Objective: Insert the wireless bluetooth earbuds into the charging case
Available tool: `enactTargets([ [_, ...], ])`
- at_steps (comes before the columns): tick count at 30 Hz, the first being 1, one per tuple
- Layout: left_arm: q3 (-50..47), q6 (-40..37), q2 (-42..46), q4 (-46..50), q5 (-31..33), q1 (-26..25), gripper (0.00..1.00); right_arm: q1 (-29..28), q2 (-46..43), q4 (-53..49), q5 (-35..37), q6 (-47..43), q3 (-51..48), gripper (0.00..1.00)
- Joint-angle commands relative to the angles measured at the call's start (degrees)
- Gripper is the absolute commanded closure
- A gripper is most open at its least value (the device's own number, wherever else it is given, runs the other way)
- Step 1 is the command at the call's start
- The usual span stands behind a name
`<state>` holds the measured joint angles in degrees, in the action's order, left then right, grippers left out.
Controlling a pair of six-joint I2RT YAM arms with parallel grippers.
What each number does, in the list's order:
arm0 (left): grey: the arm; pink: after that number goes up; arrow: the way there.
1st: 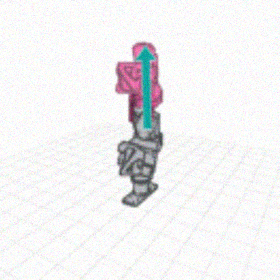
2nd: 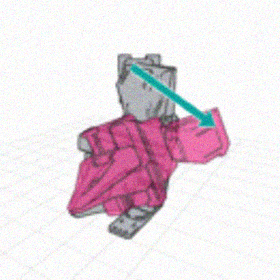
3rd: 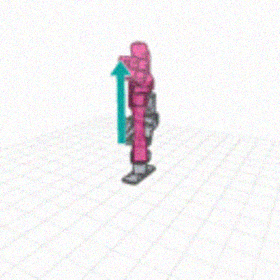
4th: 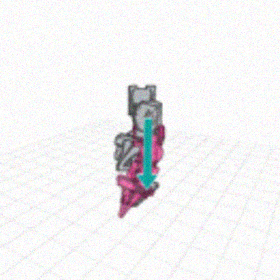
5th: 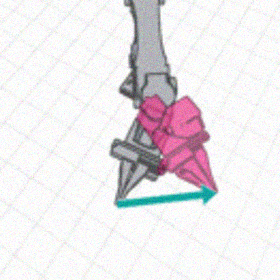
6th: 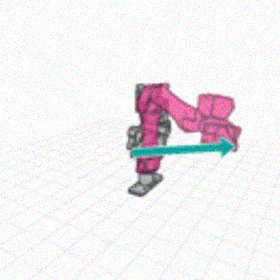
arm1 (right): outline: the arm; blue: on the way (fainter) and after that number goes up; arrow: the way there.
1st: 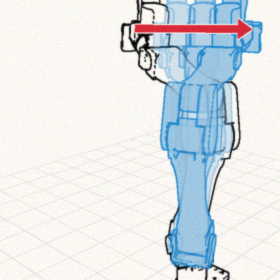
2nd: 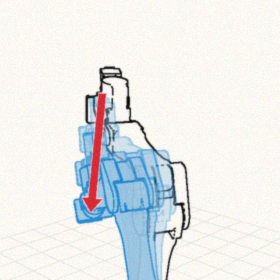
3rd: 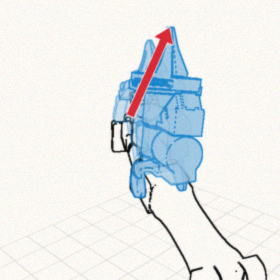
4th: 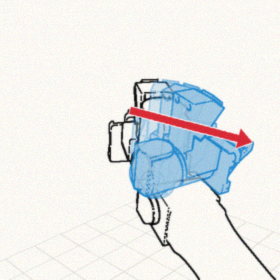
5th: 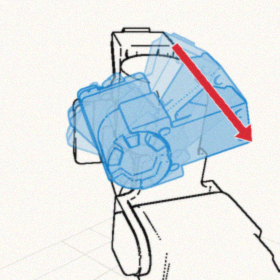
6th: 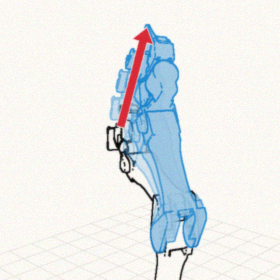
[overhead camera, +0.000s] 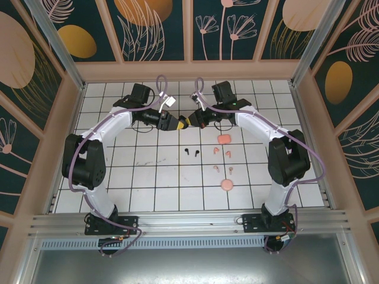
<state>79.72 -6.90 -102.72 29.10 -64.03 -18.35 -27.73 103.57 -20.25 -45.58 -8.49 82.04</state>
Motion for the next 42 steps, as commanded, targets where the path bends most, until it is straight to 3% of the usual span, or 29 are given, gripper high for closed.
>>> enactTargets([
  [1,1.6,-1.8,-1.4,1.5,-1.7,-0.6,0.56,0.0,-0.8,1.5,-2.2,0.1,2.4,1.0],
  [15,3.3,-1.9,-2.2,1.7,-1.7,-1.0,0.7,-0.1,-0.7,1.4,-2.2,0.0,2.3,1.0],
  [22,3.0,-1.5,-2.2,1.0,-2.1,-1.1,0.91,0.0,-0.8,1.3,-1.5,0.4,3.1,1.0],
  [24,2.5,-0.8,-1.9,-0.3,-1.8,-1.0,0.97,-0.1,-1.1,1.4,-0.5,0.9,3.5,0.92],
  [26,0.6,1.6,-0.7,-4.4,-1.1,-1.0,1.0,0.2,-2.2,2.2,1.4,2.5,3.4,0.69],
  [29,-4.2,6.6,2.7,-13.6,2.2,-0.9,1.0,1.1,-5.6,2.8,5.1,5.0,2.2,0.52],
  [35,-16.6,17.8,13.1,-34.8,8.7,-0.3,1.0,3.2,-16.5,6.5,11.4,14.9,-7.1,0.4],
  [42,-31.1,26.0,27.6,-55.9,22.1,-0.4,1.0,-0.3,-22.3,4.6,23.8,26.1,-14.9,0.4],
])
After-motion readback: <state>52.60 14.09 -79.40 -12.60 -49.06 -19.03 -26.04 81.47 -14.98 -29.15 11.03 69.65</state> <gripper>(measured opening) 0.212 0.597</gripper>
